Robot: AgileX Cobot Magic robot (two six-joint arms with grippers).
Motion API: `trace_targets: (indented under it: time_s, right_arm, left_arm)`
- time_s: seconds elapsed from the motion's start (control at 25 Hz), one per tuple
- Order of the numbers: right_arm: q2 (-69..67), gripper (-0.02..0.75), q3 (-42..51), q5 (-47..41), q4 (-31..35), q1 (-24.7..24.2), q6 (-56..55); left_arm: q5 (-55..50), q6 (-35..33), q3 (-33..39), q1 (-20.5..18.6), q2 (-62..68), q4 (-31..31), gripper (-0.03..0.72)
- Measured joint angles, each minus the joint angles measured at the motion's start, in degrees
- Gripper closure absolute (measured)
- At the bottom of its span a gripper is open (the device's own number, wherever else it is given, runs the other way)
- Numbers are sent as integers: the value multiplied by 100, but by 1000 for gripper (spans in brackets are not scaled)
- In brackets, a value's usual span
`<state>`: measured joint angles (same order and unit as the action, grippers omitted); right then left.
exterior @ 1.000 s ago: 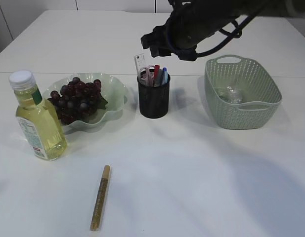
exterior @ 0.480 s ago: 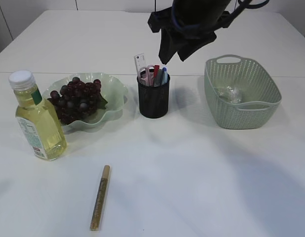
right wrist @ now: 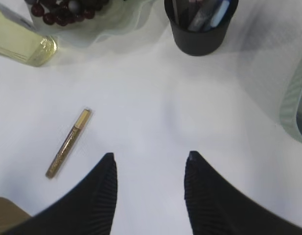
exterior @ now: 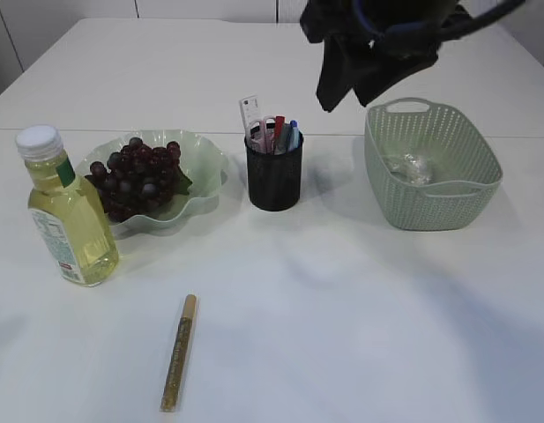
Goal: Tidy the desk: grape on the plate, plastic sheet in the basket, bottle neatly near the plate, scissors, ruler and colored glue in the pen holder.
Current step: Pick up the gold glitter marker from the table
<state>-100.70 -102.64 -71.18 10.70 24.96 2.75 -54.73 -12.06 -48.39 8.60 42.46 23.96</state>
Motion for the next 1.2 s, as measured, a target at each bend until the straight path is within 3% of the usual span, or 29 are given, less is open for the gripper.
trace_targets:
  time_s: [0.48,0.68,0.96,1.2]
  right_arm:
    - [2172,373,2452,-9,-18,0,-84]
    - [2619,373,2990,-12,-18,0,-94]
    - [2654,373,3032,-22,-36,0,-106]
    - [2654,373,3032,-22,-160,0,-92]
  left_arm:
    - [-35,-187,-949,0,205,227,337]
    - [-164,-187,-1447,168,631,263,337]
    - [-110,106,-2135,1174,1691,79,337]
    - [-183,1940,-2514,2526,2979,-1869,338]
